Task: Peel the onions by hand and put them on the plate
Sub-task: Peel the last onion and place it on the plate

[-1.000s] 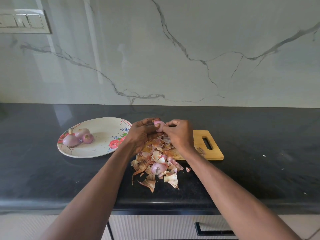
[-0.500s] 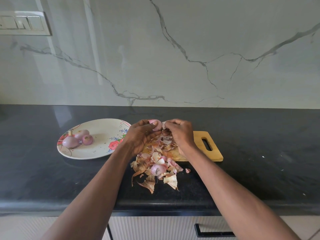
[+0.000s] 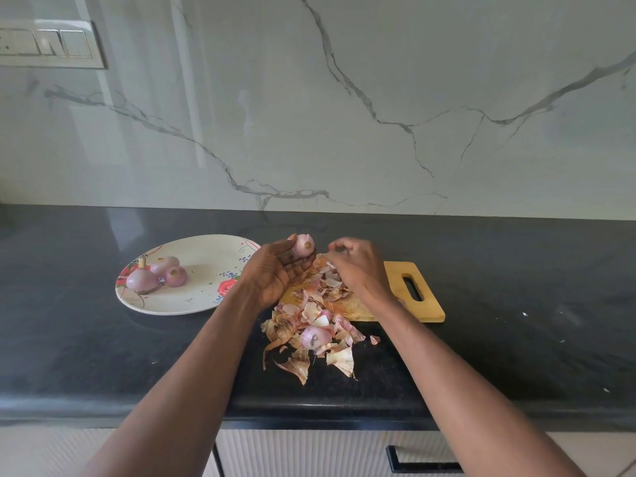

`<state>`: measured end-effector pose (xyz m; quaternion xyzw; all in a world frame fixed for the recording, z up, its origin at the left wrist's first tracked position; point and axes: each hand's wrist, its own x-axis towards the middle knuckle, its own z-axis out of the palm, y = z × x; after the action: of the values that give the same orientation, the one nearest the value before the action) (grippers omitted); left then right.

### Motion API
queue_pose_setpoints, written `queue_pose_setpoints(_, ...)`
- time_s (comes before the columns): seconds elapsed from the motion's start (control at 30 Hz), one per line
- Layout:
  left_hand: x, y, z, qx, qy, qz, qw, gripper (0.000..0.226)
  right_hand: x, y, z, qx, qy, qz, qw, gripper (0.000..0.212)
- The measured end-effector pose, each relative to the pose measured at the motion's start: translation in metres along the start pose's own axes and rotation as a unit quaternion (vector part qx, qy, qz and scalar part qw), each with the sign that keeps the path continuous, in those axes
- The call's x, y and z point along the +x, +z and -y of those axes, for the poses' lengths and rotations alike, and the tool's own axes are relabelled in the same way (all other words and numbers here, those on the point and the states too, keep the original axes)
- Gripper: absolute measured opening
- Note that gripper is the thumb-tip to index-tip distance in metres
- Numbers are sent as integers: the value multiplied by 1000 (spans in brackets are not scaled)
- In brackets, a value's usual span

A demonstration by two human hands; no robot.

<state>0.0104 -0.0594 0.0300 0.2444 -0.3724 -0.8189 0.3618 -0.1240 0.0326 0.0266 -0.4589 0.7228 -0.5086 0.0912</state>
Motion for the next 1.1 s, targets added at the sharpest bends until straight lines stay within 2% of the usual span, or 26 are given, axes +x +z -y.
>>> queue_pose_setpoints(0.07,0,0,1,8,-1,-9,1000,17,1,4,-4,-43,-26,11,999,29)
queue_pose_setpoints(0.1,0,0,1,12,0,-12,1000,16,2,4,-6,-57,-28,16,998,25)
queue_pose_setpoints(0.13,0,0,0,18,0,-13,1000,15,2,3,-5,-49,-31,20,998,9)
queue_pose_setpoints(0.17,0,0,0,26,0,-13,1000,14,1,1,-2,-38,-44,18,998,14)
queue_pose_setpoints(0.23,-1,1,0,42,1,-5,999,16,3,-1,-2,-13,-72,12,997,42)
queue_pose_setpoints(0.3,-1,1,1,55,-1,7,998,17,2,-2,1,-7,-103,22,994,49)
queue_pose_setpoints(0.4,-2,1,1,73,-3,22,997,15,2,4,0,-23,-126,36,991,40)
queue_pose_setpoints(0.67,3,-2,3,72,11,27,997,19,1,5,-6,-13,-140,-35,989,15)
queue_pose_setpoints(1.0,1,1,3,61,22,34,997,24,6,5,-9,0,-125,-12,992,11)
queue_pose_setpoints(1.1,1,2,3,44,33,12,998,20,6,5,-3,60,-73,16,995,4)
